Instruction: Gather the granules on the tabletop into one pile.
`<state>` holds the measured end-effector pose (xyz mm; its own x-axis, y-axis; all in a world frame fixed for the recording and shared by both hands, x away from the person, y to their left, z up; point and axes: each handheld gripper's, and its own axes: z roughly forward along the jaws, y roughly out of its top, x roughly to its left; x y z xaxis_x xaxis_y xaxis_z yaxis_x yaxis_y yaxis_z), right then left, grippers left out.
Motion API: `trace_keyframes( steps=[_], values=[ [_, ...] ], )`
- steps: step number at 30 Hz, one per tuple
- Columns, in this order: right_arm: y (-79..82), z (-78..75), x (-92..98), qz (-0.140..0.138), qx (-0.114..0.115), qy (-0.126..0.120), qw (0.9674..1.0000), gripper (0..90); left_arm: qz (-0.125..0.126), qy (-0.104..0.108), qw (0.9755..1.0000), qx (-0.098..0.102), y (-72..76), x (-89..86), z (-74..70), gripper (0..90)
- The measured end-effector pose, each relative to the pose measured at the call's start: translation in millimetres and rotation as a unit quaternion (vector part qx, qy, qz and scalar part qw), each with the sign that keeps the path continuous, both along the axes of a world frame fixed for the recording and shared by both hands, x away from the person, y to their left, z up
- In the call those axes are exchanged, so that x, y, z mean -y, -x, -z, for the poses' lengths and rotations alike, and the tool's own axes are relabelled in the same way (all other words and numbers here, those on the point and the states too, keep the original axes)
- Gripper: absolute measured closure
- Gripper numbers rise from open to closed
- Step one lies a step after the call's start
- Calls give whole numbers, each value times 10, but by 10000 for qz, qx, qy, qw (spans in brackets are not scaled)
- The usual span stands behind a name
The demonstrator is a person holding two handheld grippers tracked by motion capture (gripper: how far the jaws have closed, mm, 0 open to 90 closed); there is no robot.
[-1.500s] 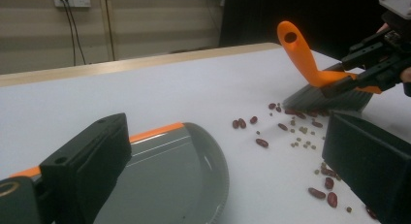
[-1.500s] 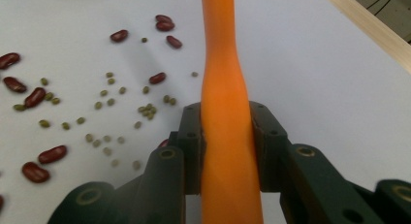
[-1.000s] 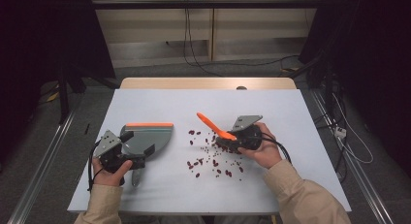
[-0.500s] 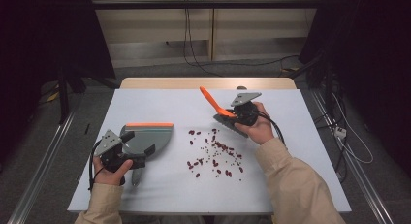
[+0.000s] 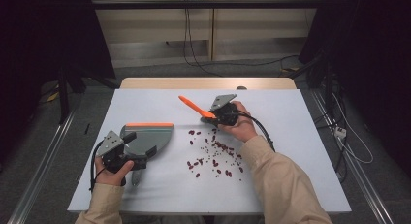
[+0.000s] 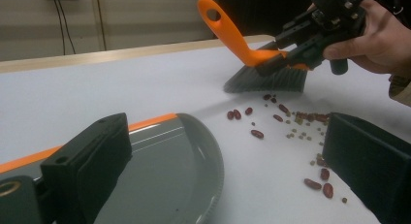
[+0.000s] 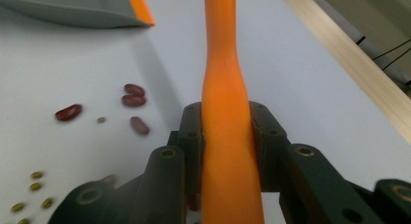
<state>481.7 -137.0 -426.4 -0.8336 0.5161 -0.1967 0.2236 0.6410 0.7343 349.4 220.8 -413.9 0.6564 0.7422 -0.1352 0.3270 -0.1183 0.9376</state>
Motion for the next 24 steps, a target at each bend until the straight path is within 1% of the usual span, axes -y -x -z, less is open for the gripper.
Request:
trace_keyframes(
  steps=[2,7,9,10,17,24],
  values=[
    [48,-5,-11,-116,-27,73,9999,709,8,-16,10000,-6,3,-4,2,35],
    [191,-6,35,-271,-72,-23,9996,707,-24,-7,10000,25,14,-14,-8,36],
    [274,-15,52,-352,-66,10,9994,706,-32,16,10000,26,19,-13,-14,36],
    [274,-15,52,-352,-66,10,9994,706,-25,9,10000,34,20,-13,-15,36],
    [453,-42,49,-504,-72,123,9986,706,-15,-26,10000,62,34,-6,-25,36],
    [579,-60,78,-593,-130,82,9981,707,11,-27,10000,59,50,8,-19,37]
  ],
)
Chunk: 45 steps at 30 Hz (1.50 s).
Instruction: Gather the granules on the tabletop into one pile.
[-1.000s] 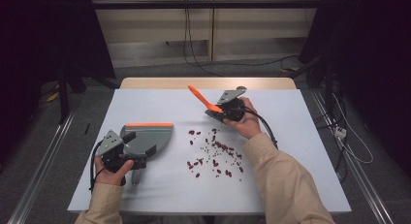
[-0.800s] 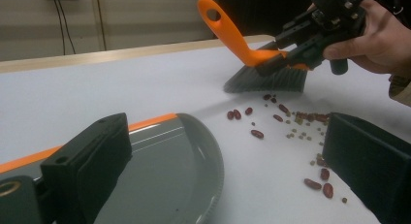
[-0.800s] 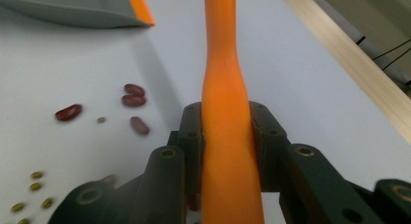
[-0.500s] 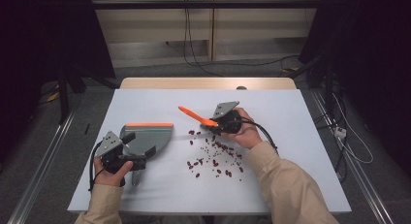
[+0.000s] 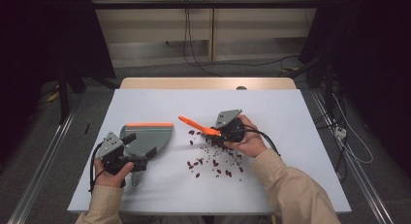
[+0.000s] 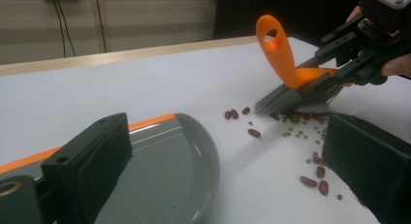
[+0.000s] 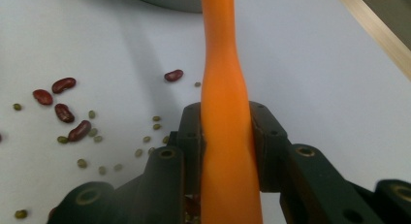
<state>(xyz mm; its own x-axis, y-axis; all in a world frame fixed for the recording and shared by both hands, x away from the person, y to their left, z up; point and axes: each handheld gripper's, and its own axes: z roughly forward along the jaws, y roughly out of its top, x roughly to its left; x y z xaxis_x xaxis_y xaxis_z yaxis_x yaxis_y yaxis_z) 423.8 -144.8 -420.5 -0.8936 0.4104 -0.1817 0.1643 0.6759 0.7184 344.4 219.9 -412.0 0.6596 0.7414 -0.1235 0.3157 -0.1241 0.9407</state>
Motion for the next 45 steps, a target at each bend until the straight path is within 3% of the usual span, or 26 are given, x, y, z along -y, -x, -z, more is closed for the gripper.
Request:
trace_keyframes(
  steps=[5,8,10,15,24,32,38,41,45],
  values=[
    [30,-37,29,-8,12,-25,10000,710,4,5,10000,11,-4,-1,-6,37],
    [0,-90,74,64,80,-221,9997,711,-4,19,10000,-7,-8,4,-4,37],
    [-65,-173,124,169,136,-496,9985,711,17,-1,10000,-18,-13,12,2,37],
    [-188,-236,141,278,205,-556,9979,711,20,5,10000,-20,-25,12,6,37],
    [-474,-178,70,441,239,-681,9964,711,-19,77,10000,-38,-30,-19,4,37],
    [-655,-127,-173,296,363,-549,9974,711,-38,98,9999,-69,-57,-45,19,37],
    [-730,6,-395,41,453,-224,9987,711,-65,119,9999,-96,-66,-63,32,37],
    [-724,70,-469,-146,296,-258,9991,711,-73,116,9999,-92,-64,-70,32,37],
    [-661,76,-519,-377,206,-99,9990,709,-70,40,9999,-88,-62,-78,37,37]
  ],
)
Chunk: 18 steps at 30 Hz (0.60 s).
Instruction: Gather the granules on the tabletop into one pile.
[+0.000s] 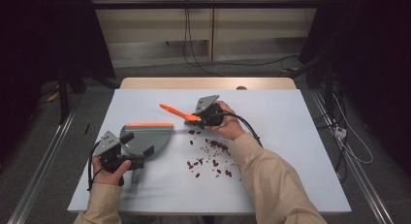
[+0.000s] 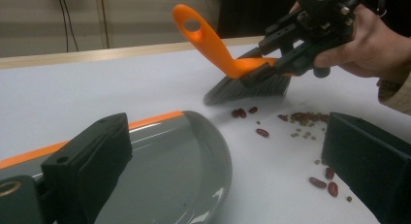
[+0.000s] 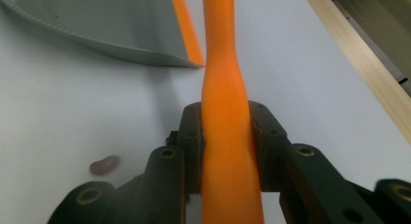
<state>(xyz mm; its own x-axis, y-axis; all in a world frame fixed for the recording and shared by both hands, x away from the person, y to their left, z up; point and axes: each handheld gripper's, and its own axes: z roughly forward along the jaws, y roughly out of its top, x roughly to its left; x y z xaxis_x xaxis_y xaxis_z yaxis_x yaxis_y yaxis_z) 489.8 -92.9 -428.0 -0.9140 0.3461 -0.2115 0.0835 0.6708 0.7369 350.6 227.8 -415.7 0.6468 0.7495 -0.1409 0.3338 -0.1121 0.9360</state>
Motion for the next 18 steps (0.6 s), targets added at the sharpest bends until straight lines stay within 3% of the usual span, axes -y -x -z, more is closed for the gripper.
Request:
trace_keyframes(
  steps=[11,18],
  values=[
    [309,-8,51,-575,-165,-32,9982,702,-42,-82,10000,-40,-4,-43,31,37],
    [512,-18,67,-785,-169,35,9968,699,-43,-47,10000,-47,-2,-68,33,37]
  ],
)
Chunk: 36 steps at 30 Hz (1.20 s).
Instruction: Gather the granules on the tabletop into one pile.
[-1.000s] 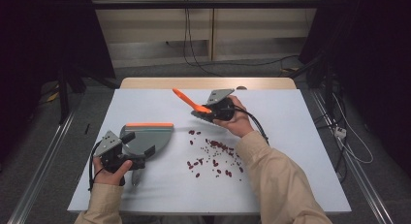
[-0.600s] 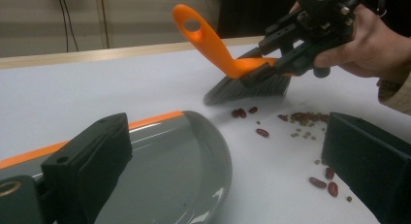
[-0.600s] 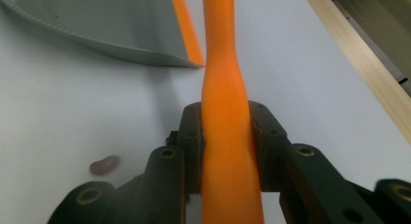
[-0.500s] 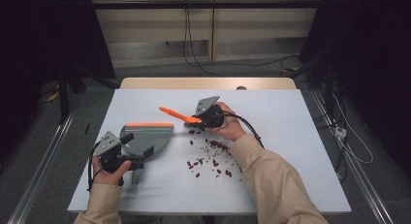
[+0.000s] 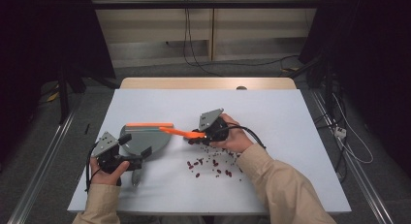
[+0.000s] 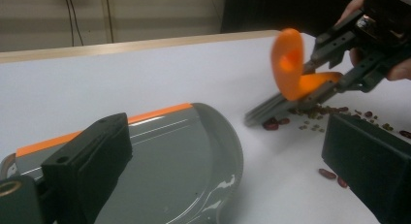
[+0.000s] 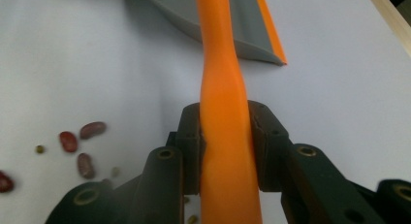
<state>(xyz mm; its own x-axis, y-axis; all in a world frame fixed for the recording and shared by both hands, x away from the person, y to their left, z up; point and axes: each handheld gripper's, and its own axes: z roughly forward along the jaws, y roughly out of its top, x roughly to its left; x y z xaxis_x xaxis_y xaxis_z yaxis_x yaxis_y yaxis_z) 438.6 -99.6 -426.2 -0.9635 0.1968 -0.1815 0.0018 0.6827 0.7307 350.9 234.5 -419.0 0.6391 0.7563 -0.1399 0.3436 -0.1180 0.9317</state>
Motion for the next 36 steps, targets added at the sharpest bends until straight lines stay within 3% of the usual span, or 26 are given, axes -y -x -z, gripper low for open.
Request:
trace_keyframes(
  steps=[8,12,19,23,28,29,30,36],
  values=[
    [183,-25,53,-83,0,-10,10000,701,37,-13,10000,7,11,21,-3,37],
    [212,-48,76,-42,126,-54,9999,704,42,-15,10000,6,10,23,-4,37],
    [107,-182,171,221,282,-293,9989,709,30,39,10000,-5,2,28,-1,37],
    [-3,-244,170,319,453,-213,9982,709,32,18,10000,-22,-7,28,3,37],
    [-136,-70,118,439,392,106,9982,710,27,32,10000,-29,-13,34,9,37],
    [-144,-32,111,412,290,31,9987,711,24,21,10000,-34,-14,34,11,37],
    [-138,-20,102,400,238,-56,9989,710,25,23,10000,-34,-14,32,12,37],
    [1,-13,59,224,184,77,9995,706,19,-18,10000,-55,-14,20,22,37]
  ],
)
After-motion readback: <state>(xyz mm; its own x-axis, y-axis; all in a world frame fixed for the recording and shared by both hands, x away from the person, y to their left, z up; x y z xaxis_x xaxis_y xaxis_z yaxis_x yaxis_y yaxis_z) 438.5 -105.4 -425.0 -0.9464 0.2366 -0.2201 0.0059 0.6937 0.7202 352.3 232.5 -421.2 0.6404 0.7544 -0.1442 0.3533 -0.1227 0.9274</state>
